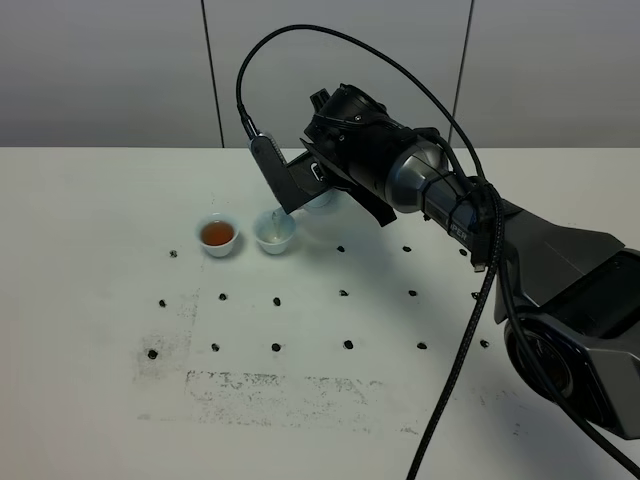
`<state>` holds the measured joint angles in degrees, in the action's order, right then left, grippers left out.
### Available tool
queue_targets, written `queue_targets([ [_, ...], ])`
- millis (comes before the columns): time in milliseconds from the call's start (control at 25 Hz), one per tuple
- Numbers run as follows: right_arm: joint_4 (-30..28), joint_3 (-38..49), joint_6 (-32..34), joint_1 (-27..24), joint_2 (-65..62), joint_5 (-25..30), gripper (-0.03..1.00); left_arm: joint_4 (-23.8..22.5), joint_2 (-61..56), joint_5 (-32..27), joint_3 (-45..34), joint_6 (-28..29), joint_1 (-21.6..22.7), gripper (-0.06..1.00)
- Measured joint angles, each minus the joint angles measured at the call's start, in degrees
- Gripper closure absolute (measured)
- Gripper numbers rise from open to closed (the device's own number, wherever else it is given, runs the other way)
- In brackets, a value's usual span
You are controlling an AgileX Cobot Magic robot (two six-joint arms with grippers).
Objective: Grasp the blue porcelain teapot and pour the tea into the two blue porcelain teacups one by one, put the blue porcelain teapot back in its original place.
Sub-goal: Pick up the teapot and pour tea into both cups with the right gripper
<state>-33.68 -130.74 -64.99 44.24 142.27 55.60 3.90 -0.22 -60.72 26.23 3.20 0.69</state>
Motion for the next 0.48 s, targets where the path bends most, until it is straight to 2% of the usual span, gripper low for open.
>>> queue_targets([
  [480, -2.93, 0.00, -7.03, 0.69, 0.00, 0.00, 0.94, 0.00, 0.00, 0.00, 0.00, 0.00, 0.00, 0.66],
])
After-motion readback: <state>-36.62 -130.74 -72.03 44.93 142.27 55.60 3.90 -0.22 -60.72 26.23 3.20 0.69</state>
